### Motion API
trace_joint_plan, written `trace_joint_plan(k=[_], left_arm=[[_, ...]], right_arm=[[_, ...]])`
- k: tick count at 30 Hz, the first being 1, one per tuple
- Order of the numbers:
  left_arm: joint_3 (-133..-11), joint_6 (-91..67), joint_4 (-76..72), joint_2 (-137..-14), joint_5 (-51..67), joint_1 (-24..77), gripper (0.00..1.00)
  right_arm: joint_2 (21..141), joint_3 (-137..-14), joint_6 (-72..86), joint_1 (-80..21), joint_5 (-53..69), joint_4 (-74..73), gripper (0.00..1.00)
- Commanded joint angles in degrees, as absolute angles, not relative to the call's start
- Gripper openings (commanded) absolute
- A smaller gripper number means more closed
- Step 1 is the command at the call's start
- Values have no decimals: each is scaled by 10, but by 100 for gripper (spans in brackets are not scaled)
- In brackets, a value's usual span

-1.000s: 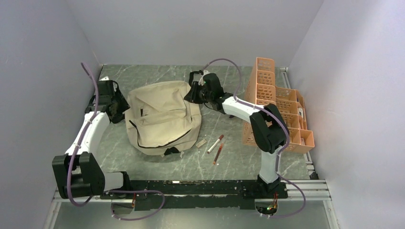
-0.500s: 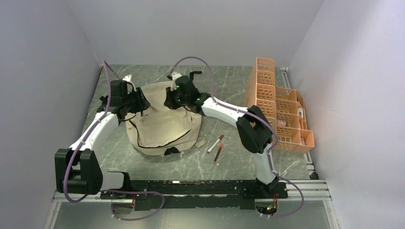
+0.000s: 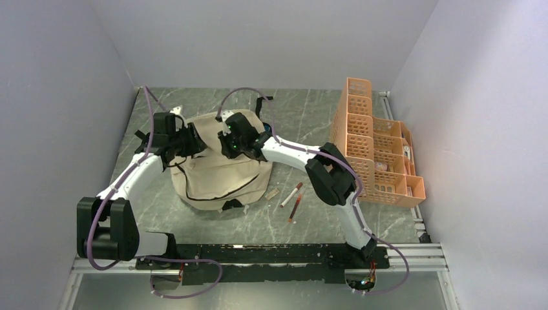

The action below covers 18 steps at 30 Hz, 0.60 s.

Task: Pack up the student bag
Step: Adjust the student bag at the center of the board.

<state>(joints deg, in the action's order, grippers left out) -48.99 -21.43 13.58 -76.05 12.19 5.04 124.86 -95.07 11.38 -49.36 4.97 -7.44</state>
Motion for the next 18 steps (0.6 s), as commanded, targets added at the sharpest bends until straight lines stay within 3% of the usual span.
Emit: trace_joint_plan(k=[1, 10, 18], left_arm=[[-491, -219, 113, -766, 138, 54, 44], [-486, -235, 109, -772, 144, 69, 44], [-460, -305, 103, -766, 130, 120, 44]], right_arm=[[1234, -938, 99, -502, 73, -89, 17], [1180, -818, 126, -530, 93, -50, 18], [1157, -702, 175, -537, 45, 76, 21]])
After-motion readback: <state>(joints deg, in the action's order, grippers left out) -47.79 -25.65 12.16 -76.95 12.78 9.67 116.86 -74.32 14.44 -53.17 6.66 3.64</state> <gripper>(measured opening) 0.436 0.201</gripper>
